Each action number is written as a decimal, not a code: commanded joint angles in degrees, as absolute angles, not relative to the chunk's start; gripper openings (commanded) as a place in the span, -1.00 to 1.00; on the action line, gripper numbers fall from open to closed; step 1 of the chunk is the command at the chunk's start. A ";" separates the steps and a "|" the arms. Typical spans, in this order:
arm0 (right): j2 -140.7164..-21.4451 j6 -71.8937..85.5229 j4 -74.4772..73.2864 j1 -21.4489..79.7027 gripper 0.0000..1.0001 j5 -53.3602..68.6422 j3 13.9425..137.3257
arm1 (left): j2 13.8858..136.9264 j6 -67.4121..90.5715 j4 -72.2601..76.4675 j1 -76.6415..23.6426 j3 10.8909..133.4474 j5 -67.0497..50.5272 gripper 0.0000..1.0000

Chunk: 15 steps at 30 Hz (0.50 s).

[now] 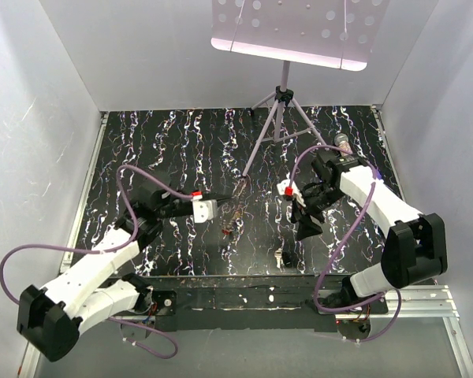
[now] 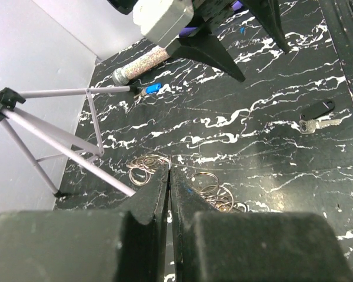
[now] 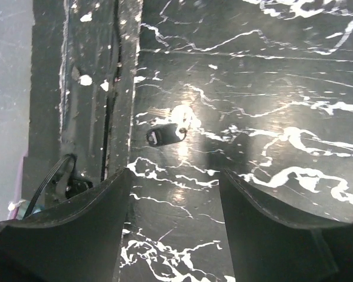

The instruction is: Put the keys on the keyring

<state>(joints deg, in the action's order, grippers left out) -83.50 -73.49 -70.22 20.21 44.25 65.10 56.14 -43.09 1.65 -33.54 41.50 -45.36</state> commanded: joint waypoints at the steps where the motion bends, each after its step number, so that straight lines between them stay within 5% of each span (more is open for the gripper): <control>1: -81.92 -76.66 -69.98 23.37 0.37 41.93 61.88 | 48.88 -43.33 0.35 -33.57 37.28 -41.84 -1.00; 15: -84.46 -57.83 -48.61 34.98 0.18 30.24 53.61 | 42.10 -46.58 -5.36 -33.57 34.72 -36.65 -1.00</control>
